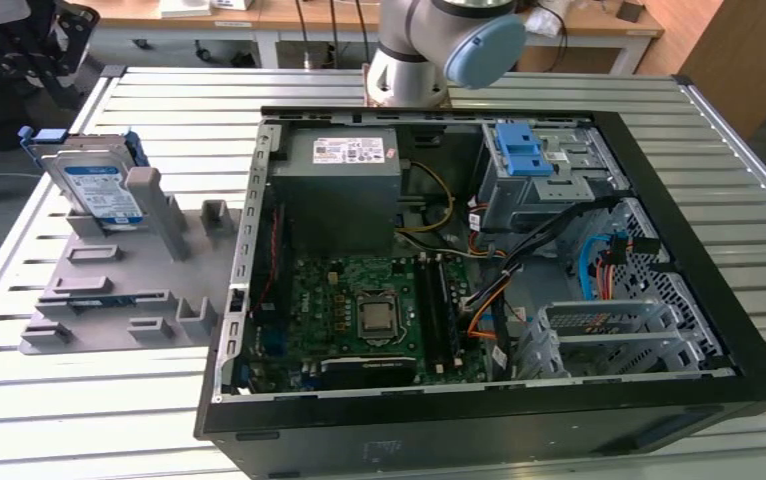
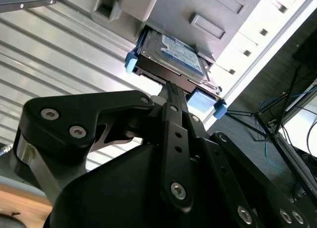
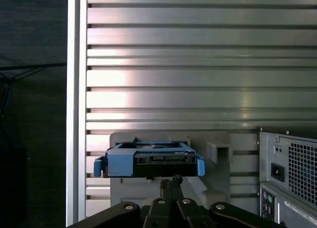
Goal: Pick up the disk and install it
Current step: 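Reach for the disk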
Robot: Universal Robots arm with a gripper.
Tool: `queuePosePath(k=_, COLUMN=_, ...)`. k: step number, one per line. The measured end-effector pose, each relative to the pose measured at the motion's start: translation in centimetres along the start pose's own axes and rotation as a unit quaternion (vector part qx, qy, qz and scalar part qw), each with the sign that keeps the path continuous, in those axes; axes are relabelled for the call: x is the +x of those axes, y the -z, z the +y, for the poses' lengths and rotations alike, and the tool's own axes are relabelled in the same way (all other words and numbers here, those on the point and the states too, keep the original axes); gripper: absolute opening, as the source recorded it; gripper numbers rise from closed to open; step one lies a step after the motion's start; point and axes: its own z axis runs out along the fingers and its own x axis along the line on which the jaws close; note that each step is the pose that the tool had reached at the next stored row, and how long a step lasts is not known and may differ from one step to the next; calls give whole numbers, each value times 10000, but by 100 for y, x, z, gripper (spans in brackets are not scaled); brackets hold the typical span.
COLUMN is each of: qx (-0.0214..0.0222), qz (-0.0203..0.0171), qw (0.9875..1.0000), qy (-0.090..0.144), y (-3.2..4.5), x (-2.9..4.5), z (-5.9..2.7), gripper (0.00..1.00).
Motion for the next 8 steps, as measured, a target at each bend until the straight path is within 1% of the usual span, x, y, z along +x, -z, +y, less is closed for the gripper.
queuePosePath(k=8, qx=0, qz=1, qw=10000, qy=0, y=-6, x=90, z=10, gripper=11)
